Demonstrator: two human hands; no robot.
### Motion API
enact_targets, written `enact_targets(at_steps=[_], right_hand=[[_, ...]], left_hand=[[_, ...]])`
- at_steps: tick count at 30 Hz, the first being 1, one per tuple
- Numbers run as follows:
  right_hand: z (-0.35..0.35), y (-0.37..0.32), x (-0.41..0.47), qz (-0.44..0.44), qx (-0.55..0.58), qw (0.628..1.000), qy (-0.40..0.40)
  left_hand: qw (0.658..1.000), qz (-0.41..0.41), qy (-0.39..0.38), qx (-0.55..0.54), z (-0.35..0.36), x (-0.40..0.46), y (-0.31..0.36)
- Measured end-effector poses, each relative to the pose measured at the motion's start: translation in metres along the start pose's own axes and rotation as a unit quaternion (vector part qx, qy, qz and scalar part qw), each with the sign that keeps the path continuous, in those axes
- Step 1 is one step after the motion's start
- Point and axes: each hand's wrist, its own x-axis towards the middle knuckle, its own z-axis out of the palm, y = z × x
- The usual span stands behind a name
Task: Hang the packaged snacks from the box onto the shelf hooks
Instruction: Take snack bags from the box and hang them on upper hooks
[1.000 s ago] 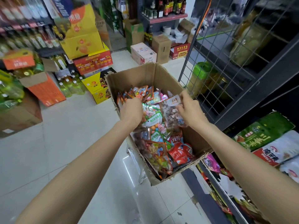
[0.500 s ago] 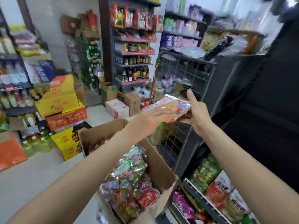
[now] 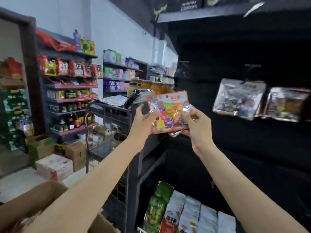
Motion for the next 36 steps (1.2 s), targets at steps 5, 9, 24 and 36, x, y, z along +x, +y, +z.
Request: enact_targets(at_steps=[5,9,24,36], right_hand=[[-0.057,-0.025,0.004,-0.045,-0.052,0.997,0.041],[-0.087,-0.049,0.007,-0.106,-0.067,0.988,0.087],[-0.132,-0.087,0.052,-0.215,-0.29,0.913,0.187],[-0.134,-0.069,0.067,-0.175,-0.398,0.885,0.165]], left_hand=[[0.997,0.04,-0.05,0.029,0.059,0.002,0.006],[0.998,0.036,-0.038,0.038,0.094,0.011,0.012],[0.987,0.105,0.037,0.119,0.122,0.027,0.027],[0.983,0.117,0.013,0.137,0.126,0.018,0.03]])
